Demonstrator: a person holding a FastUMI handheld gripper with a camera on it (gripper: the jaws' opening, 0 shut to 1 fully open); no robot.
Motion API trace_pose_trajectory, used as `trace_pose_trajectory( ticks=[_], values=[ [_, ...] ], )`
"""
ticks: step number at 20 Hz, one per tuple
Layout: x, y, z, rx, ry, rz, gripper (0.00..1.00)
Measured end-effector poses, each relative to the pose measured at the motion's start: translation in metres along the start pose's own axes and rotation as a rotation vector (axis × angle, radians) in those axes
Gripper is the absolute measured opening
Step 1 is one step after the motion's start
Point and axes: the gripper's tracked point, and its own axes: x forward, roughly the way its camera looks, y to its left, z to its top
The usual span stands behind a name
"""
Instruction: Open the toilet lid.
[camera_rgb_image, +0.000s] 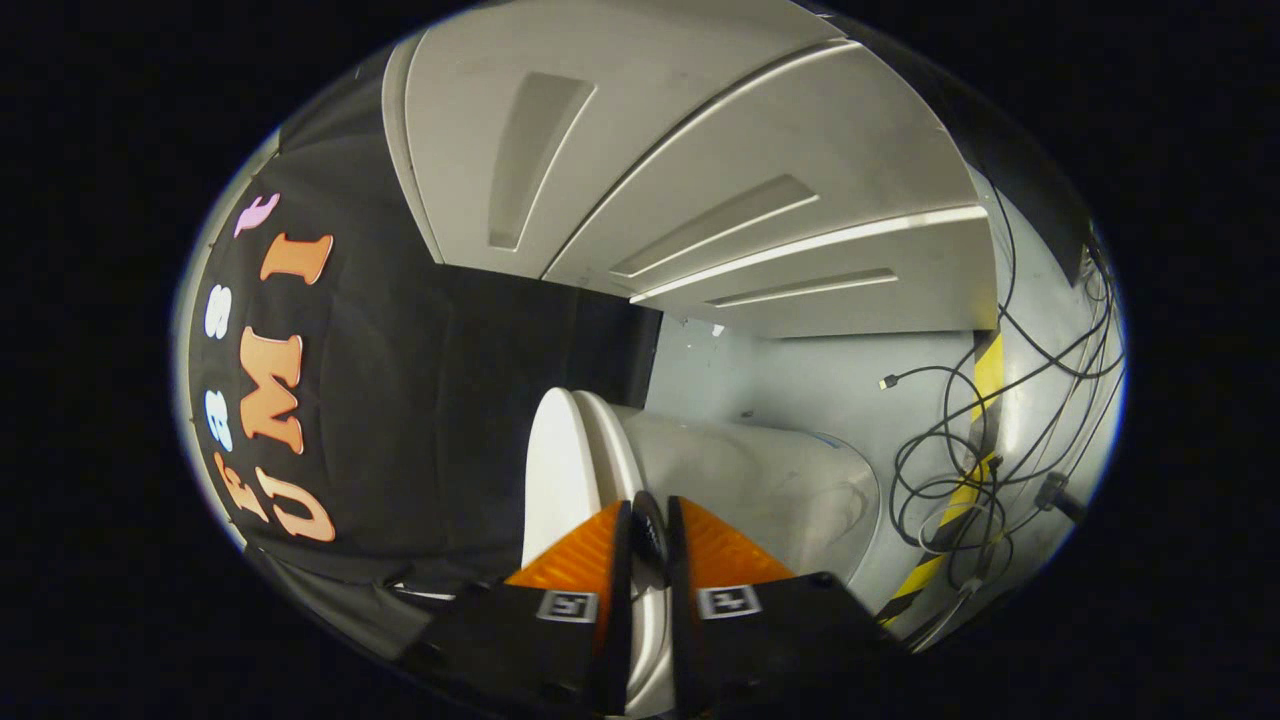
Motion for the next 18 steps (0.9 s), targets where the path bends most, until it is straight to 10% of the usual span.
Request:
trace_pose_trajectory(
  ticks=[18],
  values=[
    [-0.069, 0.209, -0.03, -0.538, -0.277, 0.08, 0.1]
  ],
)
